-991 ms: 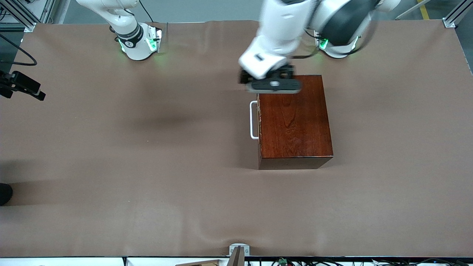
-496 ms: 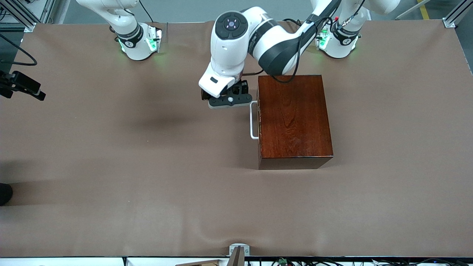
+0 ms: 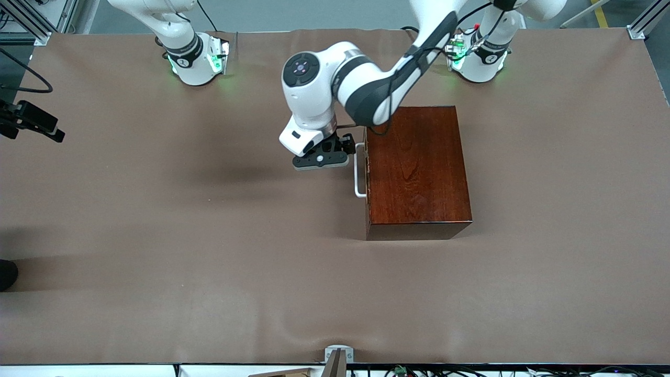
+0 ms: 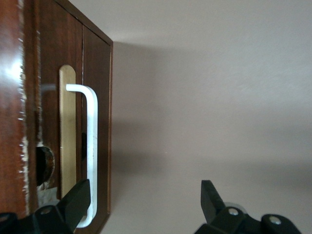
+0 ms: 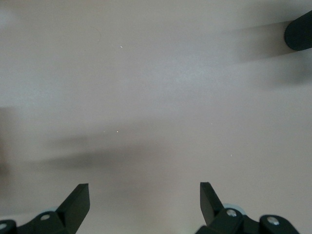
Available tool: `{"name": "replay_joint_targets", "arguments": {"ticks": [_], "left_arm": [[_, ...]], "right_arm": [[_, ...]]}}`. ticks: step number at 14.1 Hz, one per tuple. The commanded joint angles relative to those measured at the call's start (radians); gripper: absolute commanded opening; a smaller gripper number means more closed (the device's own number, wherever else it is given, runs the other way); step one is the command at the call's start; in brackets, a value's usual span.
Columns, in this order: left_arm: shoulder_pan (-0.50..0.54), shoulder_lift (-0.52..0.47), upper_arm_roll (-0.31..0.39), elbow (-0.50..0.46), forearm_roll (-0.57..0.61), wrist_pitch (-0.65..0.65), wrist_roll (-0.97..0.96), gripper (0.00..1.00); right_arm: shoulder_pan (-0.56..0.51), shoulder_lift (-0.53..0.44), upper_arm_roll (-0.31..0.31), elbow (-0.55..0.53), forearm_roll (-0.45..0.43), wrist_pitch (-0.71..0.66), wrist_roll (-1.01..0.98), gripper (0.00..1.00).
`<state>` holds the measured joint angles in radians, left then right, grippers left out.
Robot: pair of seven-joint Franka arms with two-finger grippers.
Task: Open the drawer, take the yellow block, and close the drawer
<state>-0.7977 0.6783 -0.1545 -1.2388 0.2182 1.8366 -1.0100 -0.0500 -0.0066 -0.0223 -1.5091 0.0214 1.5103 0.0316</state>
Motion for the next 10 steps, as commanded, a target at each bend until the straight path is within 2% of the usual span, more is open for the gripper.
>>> {"name": "replay_joint_targets", "arguments": {"ticks": [1,4,10], "left_arm": [[-0.017,0.024,0.01,0.025,0.041,-0.066,0.077,1.0],[-0.015,0.03,0.01,0.021,0.062,-0.108,0.139,1.0],[-0.014,0.069,0.01,0.012,0.096,-0.111,0.162,1.0]], "right_arm": [[0.004,0.002,-0.001,0.015,0.005,-0.015,0.001,1.0],[0.002,0.002,-0.001,0.015,0.005,-0.015,0.001,1.0],[0.004,0.002,-0.001,0.015,0.005,-0.013,0.001,1.0]]}}
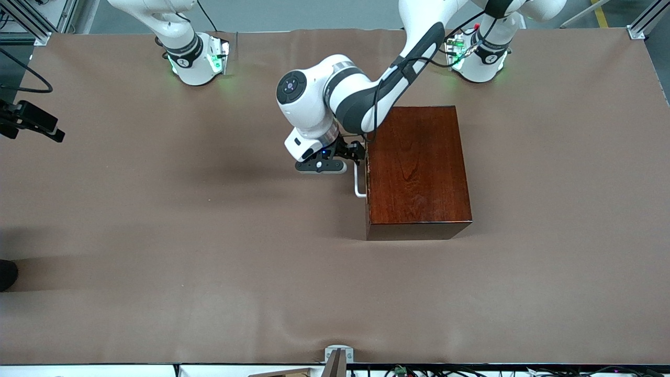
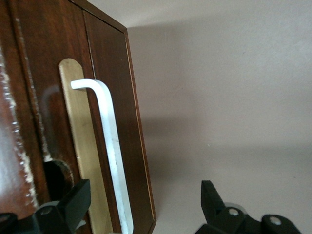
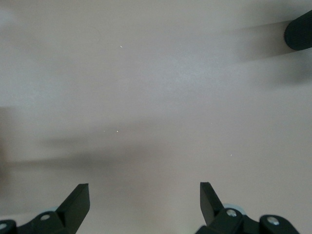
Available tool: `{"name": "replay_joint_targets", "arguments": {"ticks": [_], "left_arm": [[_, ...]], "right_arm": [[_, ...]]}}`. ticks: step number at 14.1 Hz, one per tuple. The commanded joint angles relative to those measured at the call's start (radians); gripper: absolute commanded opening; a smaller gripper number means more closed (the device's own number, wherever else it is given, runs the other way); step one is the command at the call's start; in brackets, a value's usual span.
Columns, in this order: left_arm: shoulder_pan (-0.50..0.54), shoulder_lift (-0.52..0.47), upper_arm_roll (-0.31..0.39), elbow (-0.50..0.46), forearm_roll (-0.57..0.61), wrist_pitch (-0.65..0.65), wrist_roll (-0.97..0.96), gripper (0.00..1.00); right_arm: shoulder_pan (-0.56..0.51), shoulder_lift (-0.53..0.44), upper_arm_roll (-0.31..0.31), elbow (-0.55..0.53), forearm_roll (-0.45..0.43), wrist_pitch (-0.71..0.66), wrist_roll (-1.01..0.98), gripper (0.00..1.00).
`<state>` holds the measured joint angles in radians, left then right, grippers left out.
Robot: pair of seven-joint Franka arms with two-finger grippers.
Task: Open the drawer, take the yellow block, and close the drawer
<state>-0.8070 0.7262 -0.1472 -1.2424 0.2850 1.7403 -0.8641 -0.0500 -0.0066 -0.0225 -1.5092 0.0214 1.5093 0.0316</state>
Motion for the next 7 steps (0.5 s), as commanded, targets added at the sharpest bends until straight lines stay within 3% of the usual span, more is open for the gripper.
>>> {"name": "replay_joint_targets", "arguments": {"ticks": [1,7], "left_arm": [[-0.004,0.024,0.003,0.015,0.035,-0.016,0.016,1.0],[-0.004,0.061,0.003,0.017,0.039,-0.01,0.008,1.0]], "right_arm": [[0.002,0.002,0.0,0.015,0.005,-0.014,0.001,1.0],[0.002,0.003,0.0,0.015,0.005,-0.012,0.001,1.0]]}}
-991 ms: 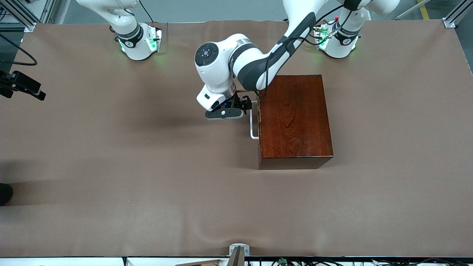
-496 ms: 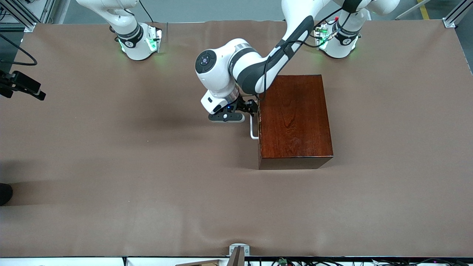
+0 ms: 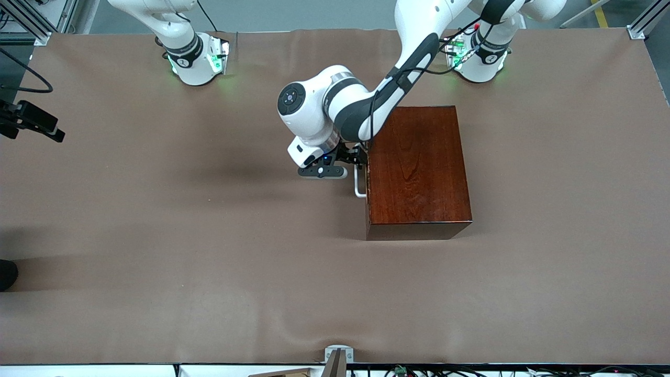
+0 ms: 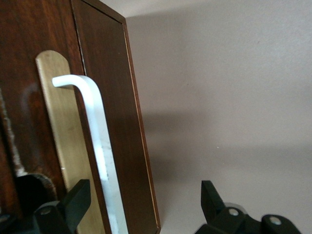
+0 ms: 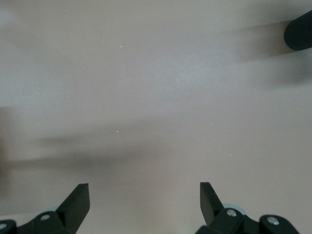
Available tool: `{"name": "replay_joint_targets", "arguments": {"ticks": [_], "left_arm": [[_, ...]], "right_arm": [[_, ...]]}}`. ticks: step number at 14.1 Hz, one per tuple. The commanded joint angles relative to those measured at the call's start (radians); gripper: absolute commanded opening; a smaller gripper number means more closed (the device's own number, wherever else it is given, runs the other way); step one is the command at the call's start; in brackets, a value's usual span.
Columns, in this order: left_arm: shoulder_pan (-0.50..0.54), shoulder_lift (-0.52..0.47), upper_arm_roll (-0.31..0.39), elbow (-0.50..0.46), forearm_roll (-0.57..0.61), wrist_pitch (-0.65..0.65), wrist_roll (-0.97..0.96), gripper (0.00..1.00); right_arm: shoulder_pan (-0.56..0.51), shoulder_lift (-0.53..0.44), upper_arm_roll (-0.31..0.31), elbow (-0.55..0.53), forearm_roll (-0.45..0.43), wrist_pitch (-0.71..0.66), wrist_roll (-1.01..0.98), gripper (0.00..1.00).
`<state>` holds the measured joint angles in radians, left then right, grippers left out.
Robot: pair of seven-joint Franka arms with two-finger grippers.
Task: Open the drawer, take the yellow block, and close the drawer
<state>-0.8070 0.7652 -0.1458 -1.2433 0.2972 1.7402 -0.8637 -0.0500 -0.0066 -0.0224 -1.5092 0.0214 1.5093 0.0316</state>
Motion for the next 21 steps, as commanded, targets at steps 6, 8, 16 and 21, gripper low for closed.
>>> {"name": "replay_joint_targets", "arguments": {"ticks": [6,8,16,21], "left_arm": [[-0.006,0.026,0.002,0.022,0.023,0.03,-0.037,1.0],[-0.006,0.037,0.002,0.022,0.02,0.077,-0.08,1.0],[-0.009,0.04,-0.012,0.025,0.01,0.183,-0.162,1.0],[-0.029,0.045,-0.012,0.025,-0.055,0.257,-0.189,1.0]], "right_arm": [[0.002,0.002,-0.002,0.015,0.005,-0.014,0.001,1.0],[0.002,0.002,-0.001,0.015,0.005,-0.014,0.001,1.0],[0.005,0.002,-0.001,0.015,0.005,-0.012,0.002,1.0],[0.004,0.003,-0.001,0.015,0.005,-0.011,0.001,1.0]]}}
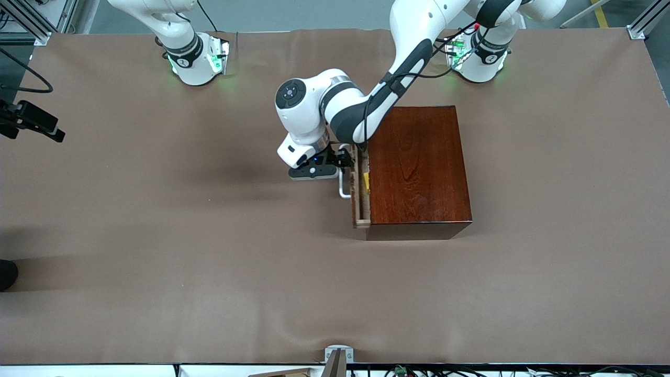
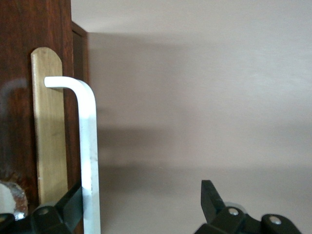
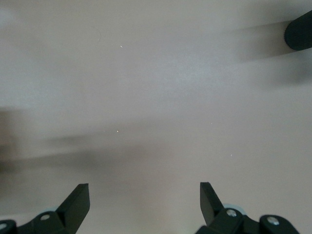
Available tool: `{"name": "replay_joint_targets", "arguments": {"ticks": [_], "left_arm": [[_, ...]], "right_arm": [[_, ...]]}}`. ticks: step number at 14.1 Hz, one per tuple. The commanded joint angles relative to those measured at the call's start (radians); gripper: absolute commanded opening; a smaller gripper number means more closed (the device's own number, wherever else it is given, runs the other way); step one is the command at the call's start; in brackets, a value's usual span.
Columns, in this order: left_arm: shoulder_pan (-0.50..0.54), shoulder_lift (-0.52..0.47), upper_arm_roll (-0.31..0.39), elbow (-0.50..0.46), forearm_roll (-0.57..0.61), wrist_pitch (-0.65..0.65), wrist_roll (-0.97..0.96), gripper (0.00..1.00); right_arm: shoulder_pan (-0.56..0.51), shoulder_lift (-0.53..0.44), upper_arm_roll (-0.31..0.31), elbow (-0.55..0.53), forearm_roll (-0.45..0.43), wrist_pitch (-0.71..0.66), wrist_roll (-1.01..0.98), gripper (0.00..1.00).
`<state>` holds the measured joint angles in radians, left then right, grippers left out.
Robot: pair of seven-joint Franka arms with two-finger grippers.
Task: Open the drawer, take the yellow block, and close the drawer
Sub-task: 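Pull the drawer out of the box with the left gripper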
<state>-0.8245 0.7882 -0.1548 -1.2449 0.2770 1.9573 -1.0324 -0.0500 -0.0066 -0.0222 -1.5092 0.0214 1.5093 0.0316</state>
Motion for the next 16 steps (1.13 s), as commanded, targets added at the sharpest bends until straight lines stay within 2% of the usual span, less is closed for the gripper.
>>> {"name": "replay_joint_targets", "arguments": {"ticks": [1,9,11,13,16], "left_arm": [[-0.01,0.022,-0.003,0.028,-0.044,0.044,-0.02,1.0],[-0.01,0.025,-0.005,0.03,-0.105,0.143,-0.018,1.0],[-0.01,0.026,-0.005,0.03,-0.136,0.164,-0.015,1.0],[-0.012,0.026,-0.006,0.03,-0.142,0.189,-0.014,1.0],[-0.012,0.039,-0.025,0.03,-0.15,0.244,-0.014,1.0]], "right_arm": [[0.004,0.002,-0.001,0.015,0.005,-0.011,0.001,1.0],[0.001,0.008,-0.001,0.015,0.006,-0.009,0.002,1.0],[0.001,0.036,-0.001,0.014,0.006,-0.006,0.002,1.0],[0.005,0.106,-0.001,0.018,0.023,0.002,0.001,1.0],[0.018,0.119,-0.001,0.023,0.026,0.002,-0.005,1.0]]}}
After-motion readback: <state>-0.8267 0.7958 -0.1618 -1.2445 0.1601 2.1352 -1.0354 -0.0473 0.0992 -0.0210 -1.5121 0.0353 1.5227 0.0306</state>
